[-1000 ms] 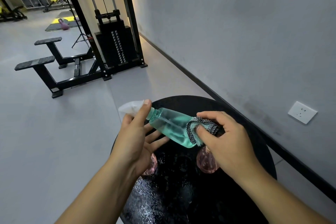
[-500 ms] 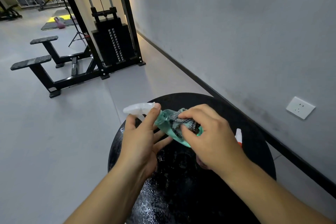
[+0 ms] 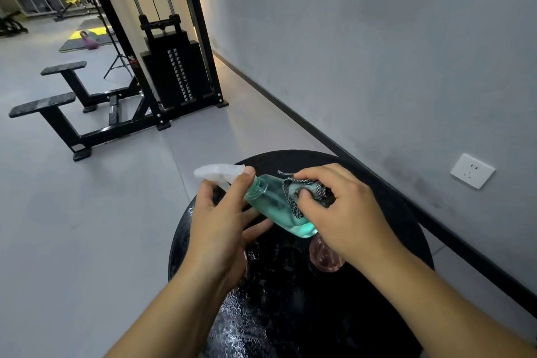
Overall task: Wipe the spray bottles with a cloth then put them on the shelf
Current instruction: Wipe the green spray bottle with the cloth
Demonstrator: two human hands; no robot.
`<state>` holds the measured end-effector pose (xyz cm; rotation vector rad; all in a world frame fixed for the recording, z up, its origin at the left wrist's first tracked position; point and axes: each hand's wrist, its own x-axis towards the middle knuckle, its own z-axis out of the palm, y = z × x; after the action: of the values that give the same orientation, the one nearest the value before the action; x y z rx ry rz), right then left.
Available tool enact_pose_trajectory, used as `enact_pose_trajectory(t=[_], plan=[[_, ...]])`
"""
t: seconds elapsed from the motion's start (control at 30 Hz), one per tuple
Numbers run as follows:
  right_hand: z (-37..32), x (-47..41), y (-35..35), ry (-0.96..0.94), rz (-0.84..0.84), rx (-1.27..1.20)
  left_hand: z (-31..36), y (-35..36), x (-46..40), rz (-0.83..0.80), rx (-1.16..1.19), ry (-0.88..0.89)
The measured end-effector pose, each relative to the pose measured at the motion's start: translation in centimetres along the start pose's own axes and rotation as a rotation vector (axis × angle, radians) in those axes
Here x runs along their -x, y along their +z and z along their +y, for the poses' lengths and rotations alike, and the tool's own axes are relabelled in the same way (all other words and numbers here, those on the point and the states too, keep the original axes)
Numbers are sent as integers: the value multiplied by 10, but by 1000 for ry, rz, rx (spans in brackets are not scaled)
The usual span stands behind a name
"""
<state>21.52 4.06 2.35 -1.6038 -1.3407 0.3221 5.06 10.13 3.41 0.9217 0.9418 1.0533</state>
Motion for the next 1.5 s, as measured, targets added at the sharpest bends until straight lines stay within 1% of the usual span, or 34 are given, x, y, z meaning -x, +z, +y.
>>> enact_pose_trajectory(t=[0.1,0.27,0.43,0.5,0.6,0.67,0.8,0.87,0.93,1.07,1.27,1.33,1.5], plan=[[2,1,-3,11,-34,-14,-3,1,1,-10,-25,8],[-6,2,1,-101,-78,9,-6,3,3,-41,-72,12],[6,-1,-9,31,-80,37,-2,4,2,-34,-51,37],[4,-1,-7,24,-84,28,-2,4,3,-52,-47,41],[-4,1,-3,-43,-89,15,-5,5,4,-94,-40,35],[-6,0,-4,-44,-88,19,-5,5,5,-97,-20,36],[7,-4,-13,77,-85,67,-2,4,2,-87,10,71],[11,-4,-13,106,-86,90,-3,3,2,-103,9,76],[8,-2,-12,90,-93,74,-5,4,2,-127,-1,87],[-5,-1,-11,-12,-100,26,-6,4,2,-184,-12,84],[12,-5,-18,89,-77,78,-3,-1,-1,-191,22,123],[10,-4,-17,77,-75,50,-4,-1,-1,-206,14,121],[-5,-1,-18,-19,-76,-10,-7,-4,-2,-229,16,117]])
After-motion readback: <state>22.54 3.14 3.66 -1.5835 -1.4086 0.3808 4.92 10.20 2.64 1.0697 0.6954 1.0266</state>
